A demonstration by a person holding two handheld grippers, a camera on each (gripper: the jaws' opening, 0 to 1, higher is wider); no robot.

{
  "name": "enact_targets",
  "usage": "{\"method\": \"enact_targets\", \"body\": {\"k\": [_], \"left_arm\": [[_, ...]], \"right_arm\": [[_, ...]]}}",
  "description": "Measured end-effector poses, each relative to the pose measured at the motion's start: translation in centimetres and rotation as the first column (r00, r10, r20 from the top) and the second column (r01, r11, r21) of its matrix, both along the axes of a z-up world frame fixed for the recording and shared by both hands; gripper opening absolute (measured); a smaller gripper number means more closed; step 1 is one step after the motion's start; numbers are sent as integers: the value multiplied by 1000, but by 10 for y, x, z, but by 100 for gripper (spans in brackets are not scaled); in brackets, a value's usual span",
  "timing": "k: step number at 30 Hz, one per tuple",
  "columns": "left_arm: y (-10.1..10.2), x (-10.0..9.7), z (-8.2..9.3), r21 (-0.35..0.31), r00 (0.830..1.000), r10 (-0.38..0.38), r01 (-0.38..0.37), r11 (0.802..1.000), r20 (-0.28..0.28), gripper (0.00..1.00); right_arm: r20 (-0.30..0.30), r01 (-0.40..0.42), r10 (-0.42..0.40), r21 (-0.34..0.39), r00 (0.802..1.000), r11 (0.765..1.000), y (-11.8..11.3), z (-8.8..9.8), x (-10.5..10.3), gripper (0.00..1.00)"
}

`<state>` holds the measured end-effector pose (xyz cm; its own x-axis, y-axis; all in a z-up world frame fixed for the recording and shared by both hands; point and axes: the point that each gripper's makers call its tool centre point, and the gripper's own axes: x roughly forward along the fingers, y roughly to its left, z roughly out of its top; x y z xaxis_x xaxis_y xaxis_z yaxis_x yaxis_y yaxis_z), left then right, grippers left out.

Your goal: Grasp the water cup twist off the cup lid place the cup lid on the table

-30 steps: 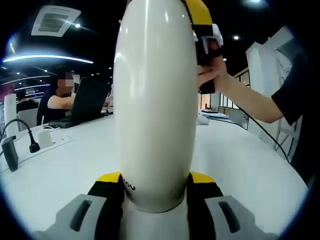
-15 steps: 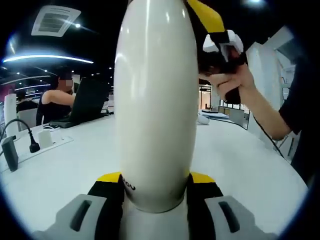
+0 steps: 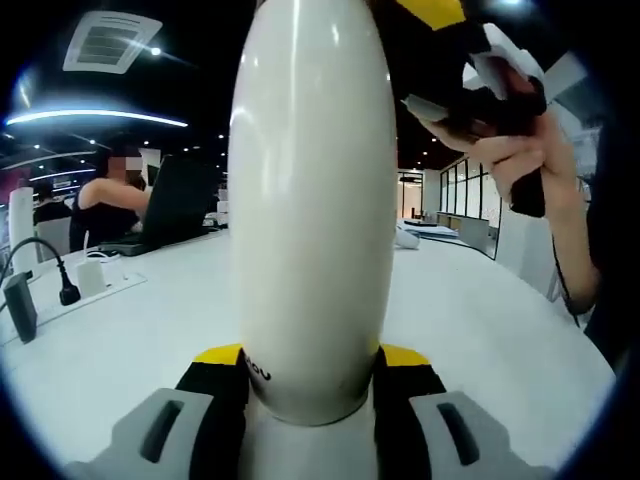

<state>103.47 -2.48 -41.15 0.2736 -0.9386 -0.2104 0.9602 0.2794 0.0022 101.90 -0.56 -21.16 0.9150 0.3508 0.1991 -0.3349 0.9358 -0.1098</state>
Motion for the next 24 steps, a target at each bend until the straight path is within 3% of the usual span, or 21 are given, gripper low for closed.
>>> {"method": "enact_targets", "body": {"k": [11,18,24], "left_arm": [[0,-3,0,0,1000,-1,1,1000,1,51],[0,-4,1,0,1000,-1,1,1000,1,51],[0,-4,1,0,1000,-1,1,1000,1,51]], "right_arm": [[-22,-17,17,-22,1000,1000,5,-1,12,47],[-27,-126,126,-16,992,992,8,-2,12,44],[-40,-276,275,-25,961,961,11,-2,11,44]]}}
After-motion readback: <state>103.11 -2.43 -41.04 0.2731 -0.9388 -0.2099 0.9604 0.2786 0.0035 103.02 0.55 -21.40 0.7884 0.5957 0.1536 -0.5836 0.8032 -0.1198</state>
